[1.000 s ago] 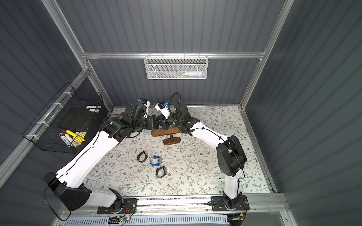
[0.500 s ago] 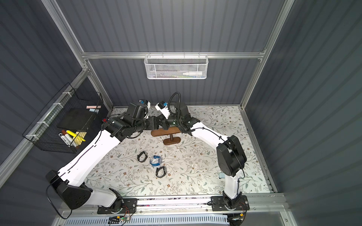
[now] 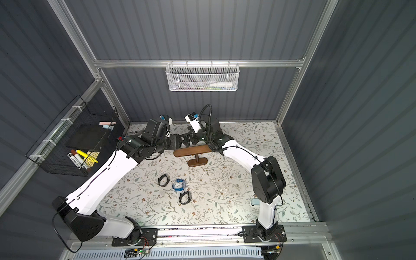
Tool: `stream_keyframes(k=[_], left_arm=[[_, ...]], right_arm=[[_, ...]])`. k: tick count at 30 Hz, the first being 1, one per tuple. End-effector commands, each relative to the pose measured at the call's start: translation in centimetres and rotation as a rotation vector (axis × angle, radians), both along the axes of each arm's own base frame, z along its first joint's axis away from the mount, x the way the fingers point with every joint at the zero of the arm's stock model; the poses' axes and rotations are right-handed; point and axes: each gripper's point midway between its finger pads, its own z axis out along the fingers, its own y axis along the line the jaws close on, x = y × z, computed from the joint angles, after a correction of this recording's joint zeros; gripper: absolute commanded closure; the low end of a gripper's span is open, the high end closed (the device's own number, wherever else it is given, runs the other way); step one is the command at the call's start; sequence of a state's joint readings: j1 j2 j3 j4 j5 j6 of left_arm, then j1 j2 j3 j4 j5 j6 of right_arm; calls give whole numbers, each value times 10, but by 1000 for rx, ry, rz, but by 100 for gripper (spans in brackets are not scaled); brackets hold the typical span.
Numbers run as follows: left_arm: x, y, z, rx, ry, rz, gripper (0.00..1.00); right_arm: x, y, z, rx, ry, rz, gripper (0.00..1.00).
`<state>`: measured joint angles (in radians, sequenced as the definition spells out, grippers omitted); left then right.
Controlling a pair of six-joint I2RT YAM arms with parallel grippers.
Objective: Place watch on stand
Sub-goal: Pick up the watch at the center of the board, then place the watch on the stand.
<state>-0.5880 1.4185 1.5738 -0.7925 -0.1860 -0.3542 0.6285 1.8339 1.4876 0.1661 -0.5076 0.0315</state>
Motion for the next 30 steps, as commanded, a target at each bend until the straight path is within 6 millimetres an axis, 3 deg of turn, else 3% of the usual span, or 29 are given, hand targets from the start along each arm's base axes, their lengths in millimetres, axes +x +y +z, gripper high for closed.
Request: stream_keyframes(k=[1,5,9,10,13,14,20,26,30], left_arm=[[-4,29,12,71,-73,85,86],[-6,47,-5,155,-68,139,92],[-7,49,-29,158,-52,159,95],[-8,50,-43,166,-34,159,95],[-7,48,-55,154,-16,164,96],[-7,48,-59,153,-8,170,96],[-9,52,-76,174,27,196,96],[-7,55,-92,172,32,229,96],[-7,57,-95,171,25,241,96]], right_arm=[[30,-60,36,97,50,-249,1],[38,-113,41,-36,155,-413,1],[16,-155,4,-227,351,-518,1],[9,-163,-6,-256,362,-532,1],[-8,-181,-31,-271,369,-558,1],[-9,-181,-28,-232,349,-543,1],[-21,-190,-51,-217,476,-503,5],[-15,-185,-80,-272,600,-453,35],[-9,-178,-86,-274,619,-424,46]])
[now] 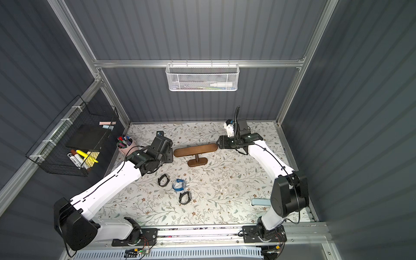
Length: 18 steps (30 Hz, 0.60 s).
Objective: Place watch on stand
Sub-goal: Place the watch on the stand.
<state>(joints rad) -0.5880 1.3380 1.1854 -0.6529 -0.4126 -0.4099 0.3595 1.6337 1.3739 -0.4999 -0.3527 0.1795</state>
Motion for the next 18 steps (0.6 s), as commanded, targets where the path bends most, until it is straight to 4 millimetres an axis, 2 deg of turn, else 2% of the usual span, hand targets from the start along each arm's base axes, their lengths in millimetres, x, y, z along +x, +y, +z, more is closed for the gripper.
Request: stream_keyframes(k=[1,5,11,14,18], left_arm=[[5,4,3,-14,-35,40,96],[5,3,-1,-6,-22,40,96],[9,-1,-6,-15,-20,35,96],[11,-3,-10,-10,-9,31,96],[16,0,-7,11,-34,50,96]], right_arm=[[-2,5,-2,22,40,29,48],[0,7,-12,13,69,37,53],[0,9,-17,20,76,51,53],[2,10,-19,20,74,53,57],[4,12,-20,25,69,59,58]])
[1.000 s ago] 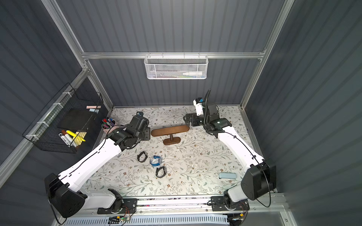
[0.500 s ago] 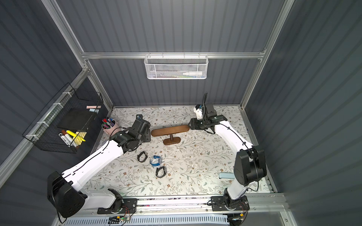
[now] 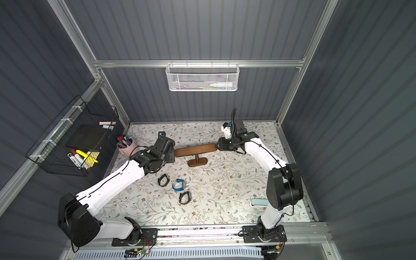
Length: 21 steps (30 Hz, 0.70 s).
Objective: Place watch on stand
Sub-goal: Place the watch on the stand.
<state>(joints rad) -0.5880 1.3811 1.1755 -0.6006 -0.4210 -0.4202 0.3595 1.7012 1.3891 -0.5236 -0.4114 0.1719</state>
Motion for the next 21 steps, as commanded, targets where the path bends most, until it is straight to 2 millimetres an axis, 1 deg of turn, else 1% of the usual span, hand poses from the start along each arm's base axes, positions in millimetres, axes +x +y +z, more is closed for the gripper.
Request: stream_keyframes(k=[1,6,8,15,21], left_arm=[[5,8,3,25,-30,41,96],[5,10,2,39,-32,49,96],[6,10,0,44,-29,47,96],[9,5,-8,41,-20,35,96],[13,-1,-9,19,-25,25,97]], right_arm=[[7,4,4,15,-17,20,58],[9,6,4,23,-24,26,59],[10,6,3,22,-25,27,61],[11,8,0,26,-23,32,62],[10,9,-2,28,-15,39,64]])
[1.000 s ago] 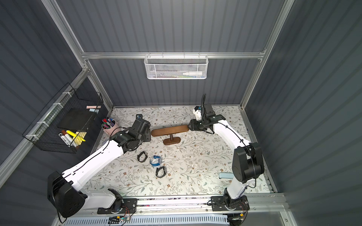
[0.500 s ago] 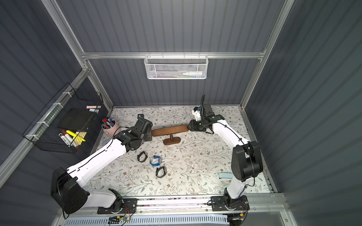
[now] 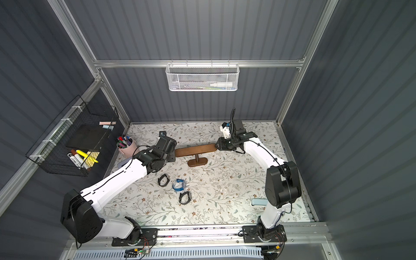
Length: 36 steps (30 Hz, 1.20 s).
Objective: Place watch on stand
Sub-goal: Place the watch on the stand.
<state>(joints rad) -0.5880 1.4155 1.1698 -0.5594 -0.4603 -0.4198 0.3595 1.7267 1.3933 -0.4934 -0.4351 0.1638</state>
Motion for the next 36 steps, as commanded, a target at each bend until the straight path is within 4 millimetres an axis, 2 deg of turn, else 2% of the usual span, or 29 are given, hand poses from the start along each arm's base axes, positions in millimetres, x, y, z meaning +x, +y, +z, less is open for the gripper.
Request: stream_keyframes(k=[1,19,36], left_arm=[[5,-3,-3,-6,-7,-1,97],[12,-12,-9,-21,1,-8,97],[15,-34,-4,-43,-12,-37,97]], right_arm=[[5,2,1,9,-8,18,64],[4,7,-2,25,9,42,71],[3,9,-2,28,14,49,74]])
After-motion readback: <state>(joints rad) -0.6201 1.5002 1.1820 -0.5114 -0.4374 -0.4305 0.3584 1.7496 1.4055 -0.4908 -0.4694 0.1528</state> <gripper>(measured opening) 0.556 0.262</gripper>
